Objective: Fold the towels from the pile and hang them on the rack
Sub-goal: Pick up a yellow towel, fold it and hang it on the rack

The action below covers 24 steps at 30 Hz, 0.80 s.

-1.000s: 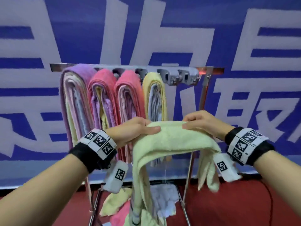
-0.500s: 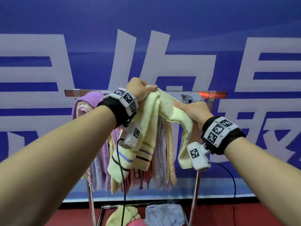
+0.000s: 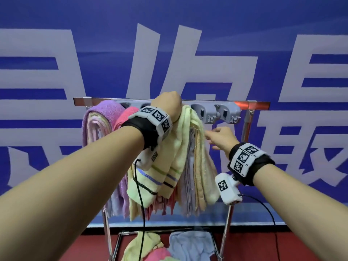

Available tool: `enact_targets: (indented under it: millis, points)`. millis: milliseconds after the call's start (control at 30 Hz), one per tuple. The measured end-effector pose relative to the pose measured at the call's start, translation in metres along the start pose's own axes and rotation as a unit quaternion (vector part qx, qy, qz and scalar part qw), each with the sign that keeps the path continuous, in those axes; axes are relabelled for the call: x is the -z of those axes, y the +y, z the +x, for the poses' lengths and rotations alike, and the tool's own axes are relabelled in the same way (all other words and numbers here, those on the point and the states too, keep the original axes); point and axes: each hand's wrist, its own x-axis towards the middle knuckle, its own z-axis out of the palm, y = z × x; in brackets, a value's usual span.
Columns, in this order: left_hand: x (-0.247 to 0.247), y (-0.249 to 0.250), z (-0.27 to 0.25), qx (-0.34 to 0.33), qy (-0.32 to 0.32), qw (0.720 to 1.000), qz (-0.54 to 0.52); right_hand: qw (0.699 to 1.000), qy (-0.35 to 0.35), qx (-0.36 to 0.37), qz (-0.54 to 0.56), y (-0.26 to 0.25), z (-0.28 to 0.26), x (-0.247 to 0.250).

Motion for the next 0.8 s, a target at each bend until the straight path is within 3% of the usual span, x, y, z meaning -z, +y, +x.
enact_targets:
  millis: [67, 200, 233, 267, 333, 367, 433, 500, 567, 700, 800]
  points:
    - [0.005, 0.004, -0.005, 0.02, -0.02, 0.999, -0.024, 0.999, -0.012, 0.03, 0.011, -0.004, -0.012, 0.005]
    - [0.018, 0.004, -0.024, 0.055, -0.082, 0.987, -0.126, 0.983, -0.053, 0.06, 0.163, -0.024, -0.051, 0.005]
    - [0.016, 0.001, -0.031, 0.075, -0.121, 0.969, -0.2, 0.985, -0.066, 0.087, 0.136, -0.024, -0.057, 0.001]
    - [0.013, -0.001, -0.038, 0.104, -0.172, 0.932, -0.303, 0.987, -0.075, 0.118, 0.078, -0.021, -0.063, -0.005]
    - [0.004, -0.003, -0.05, 0.141, -0.237, 0.828, -0.488, 0.985, -0.069, 0.154, -0.017, -0.016, -0.071, -0.019]
    - [-0.001, -0.002, -0.056, 0.145, -0.235, 0.792, -0.544, 0.984, -0.052, 0.163, -0.041, -0.015, -0.072, -0.026]
    - [-0.012, 0.004, -0.071, 0.143, -0.21, 0.752, -0.608, 0.983, 0.002, 0.166, -0.084, -0.018, -0.074, -0.039]
    - [-0.025, 0.009, -0.084, 0.129, -0.18, 0.736, -0.64, 0.979, 0.054, 0.161, -0.114, -0.021, -0.072, -0.046]
    - [-0.038, 0.007, -0.095, 0.105, -0.131, 0.756, -0.632, 0.975, 0.083, 0.161, -0.13, -0.02, -0.068, -0.047]
    - [-0.064, -0.015, -0.092, 0.053, -0.068, 0.927, -0.365, 0.951, 0.144, 0.192, -0.197, -0.014, -0.06, -0.038]
    - [-0.063, -0.023, -0.093, 0.059, -0.087, 0.963, -0.249, 0.918, 0.185, 0.234, -0.261, -0.012, -0.058, -0.035]
